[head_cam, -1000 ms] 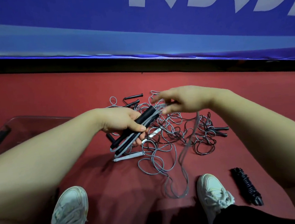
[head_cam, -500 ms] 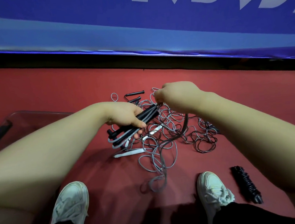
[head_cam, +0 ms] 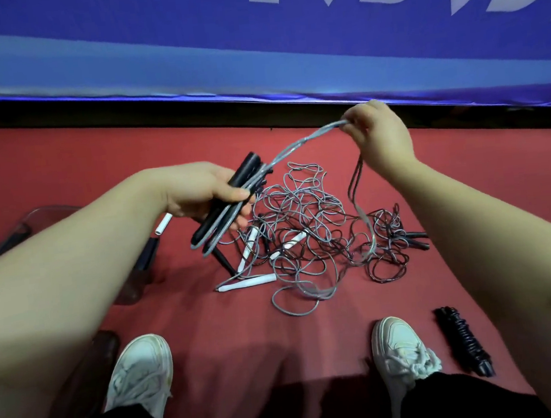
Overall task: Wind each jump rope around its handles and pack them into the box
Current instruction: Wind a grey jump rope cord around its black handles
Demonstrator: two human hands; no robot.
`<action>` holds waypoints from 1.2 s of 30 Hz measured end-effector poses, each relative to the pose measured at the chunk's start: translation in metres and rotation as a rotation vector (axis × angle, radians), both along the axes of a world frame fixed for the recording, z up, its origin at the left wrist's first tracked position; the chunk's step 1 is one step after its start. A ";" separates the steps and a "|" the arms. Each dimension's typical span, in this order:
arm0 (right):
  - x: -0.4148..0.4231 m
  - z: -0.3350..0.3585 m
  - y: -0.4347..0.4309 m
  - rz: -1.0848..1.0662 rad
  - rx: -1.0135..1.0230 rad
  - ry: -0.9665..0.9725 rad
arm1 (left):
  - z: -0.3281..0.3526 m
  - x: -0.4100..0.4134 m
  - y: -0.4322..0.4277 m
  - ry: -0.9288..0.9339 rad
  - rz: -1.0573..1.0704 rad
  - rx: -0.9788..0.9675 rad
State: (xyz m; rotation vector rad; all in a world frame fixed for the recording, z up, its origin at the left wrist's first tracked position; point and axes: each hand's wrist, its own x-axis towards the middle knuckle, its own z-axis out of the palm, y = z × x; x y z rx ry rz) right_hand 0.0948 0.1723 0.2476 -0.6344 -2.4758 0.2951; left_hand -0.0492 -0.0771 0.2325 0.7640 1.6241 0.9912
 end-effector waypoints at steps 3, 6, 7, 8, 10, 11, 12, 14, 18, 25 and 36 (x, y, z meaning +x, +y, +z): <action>-0.012 -0.020 -0.008 -0.051 -0.033 -0.422 | 0.014 0.005 0.007 -0.108 -0.031 0.031; -0.015 -0.040 -0.040 0.228 -0.413 -0.585 | 0.015 0.009 0.009 -0.165 -0.079 -0.070; -0.015 -0.042 -0.052 0.373 -0.598 -0.498 | 0.013 0.009 0.009 -0.175 -0.076 -0.105; -0.015 -0.046 -0.061 0.476 -0.763 -0.397 | 0.011 0.008 0.008 -0.189 -0.068 -0.128; -0.017 -0.054 -0.076 0.502 -0.936 -0.150 | 0.009 0.003 0.007 -0.218 -0.038 -0.144; -0.017 -0.058 -0.081 0.453 -0.904 -0.041 | 0.008 0.000 0.005 -0.224 -0.016 -0.147; -0.016 -0.060 -0.085 0.379 -0.788 0.020 | 0.007 -0.004 0.004 -0.214 0.006 -0.159; -0.014 -0.062 -0.085 0.291 -0.389 0.030 | 0.004 -0.010 0.002 -0.102 0.039 -0.224; -0.010 -0.051 -0.070 0.602 0.301 -0.050 | -0.011 -0.013 -0.004 0.220 0.015 -0.334; -0.021 0.005 -0.075 0.648 0.068 -0.707 | -0.012 0.011 0.002 0.461 -0.411 -0.376; -0.014 -0.028 -0.064 0.746 -1.316 -0.447 | 0.009 0.018 -0.002 0.341 -0.474 -0.001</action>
